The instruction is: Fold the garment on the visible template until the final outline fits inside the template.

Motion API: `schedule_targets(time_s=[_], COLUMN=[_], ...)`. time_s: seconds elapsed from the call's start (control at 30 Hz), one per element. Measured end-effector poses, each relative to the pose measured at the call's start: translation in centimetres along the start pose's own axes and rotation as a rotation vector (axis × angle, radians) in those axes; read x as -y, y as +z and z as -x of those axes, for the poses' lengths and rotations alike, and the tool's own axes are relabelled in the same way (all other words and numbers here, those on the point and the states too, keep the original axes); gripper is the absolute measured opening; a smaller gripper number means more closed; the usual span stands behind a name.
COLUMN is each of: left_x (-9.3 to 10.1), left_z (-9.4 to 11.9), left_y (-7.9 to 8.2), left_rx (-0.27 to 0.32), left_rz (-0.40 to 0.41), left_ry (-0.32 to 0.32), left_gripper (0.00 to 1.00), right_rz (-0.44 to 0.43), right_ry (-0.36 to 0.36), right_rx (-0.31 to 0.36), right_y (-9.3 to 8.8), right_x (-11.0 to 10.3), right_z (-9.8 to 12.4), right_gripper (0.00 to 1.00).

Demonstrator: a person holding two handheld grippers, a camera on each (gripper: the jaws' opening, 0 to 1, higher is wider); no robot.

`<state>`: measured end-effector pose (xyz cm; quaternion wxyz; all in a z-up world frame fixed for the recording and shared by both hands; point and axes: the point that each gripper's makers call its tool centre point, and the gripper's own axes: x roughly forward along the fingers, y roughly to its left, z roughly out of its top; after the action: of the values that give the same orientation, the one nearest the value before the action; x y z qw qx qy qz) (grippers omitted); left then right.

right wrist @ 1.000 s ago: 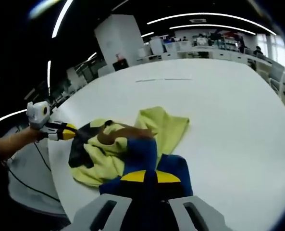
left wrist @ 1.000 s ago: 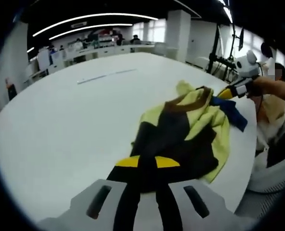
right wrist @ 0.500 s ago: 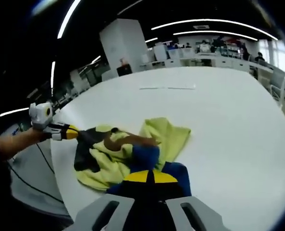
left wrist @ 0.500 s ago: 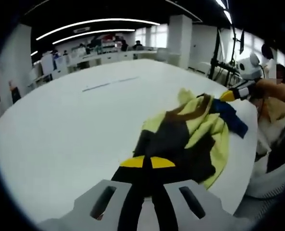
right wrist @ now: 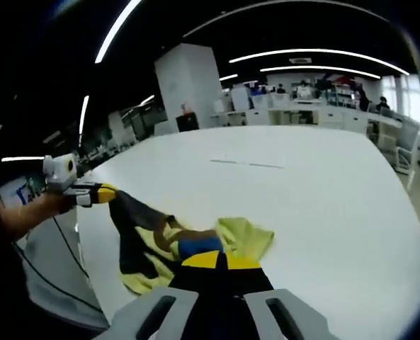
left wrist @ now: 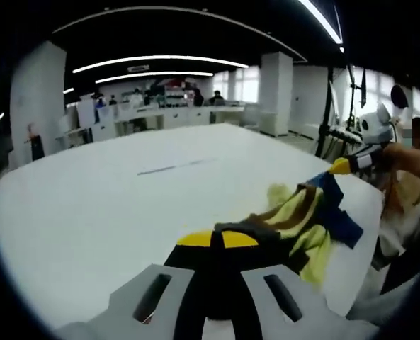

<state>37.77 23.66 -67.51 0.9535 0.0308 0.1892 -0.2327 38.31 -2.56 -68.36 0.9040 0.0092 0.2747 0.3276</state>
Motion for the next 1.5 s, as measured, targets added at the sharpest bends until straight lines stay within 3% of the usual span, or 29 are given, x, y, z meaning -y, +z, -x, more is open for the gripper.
schedule_targets(time_s=[0.53, 0.9, 1.17, 1.5], left_x=[-1.1, -3.4, -5.9, -9.3], left_z=[0.4, -2.4, -6.1, -12.6], left_y=[7.0, 10.6, 10.9, 7.6], left_rx=[0.171, 0.237, 0.23, 0.121], left_rz=[-0.01, -0.012, 0.0, 0.007], left_ry=[0.048, 0.095, 0.147, 0.191], left_gripper=[0.0, 0.0, 0.0, 0.0], right_rz=[0.09, 0.112, 0.073, -0.006], right_ry=[-0.031, -0.129, -0.207, -0.28], right_rx=[0.115, 0.186, 0.217, 0.206], right_y=[7.7, 12.7, 14.1, 13.7], right_x=[1.4, 5.1, 8.7, 13.5], right_z=[0.6, -1.4, -5.2, -11.7], right_gripper=[0.0, 0.0, 0.0, 0.0])
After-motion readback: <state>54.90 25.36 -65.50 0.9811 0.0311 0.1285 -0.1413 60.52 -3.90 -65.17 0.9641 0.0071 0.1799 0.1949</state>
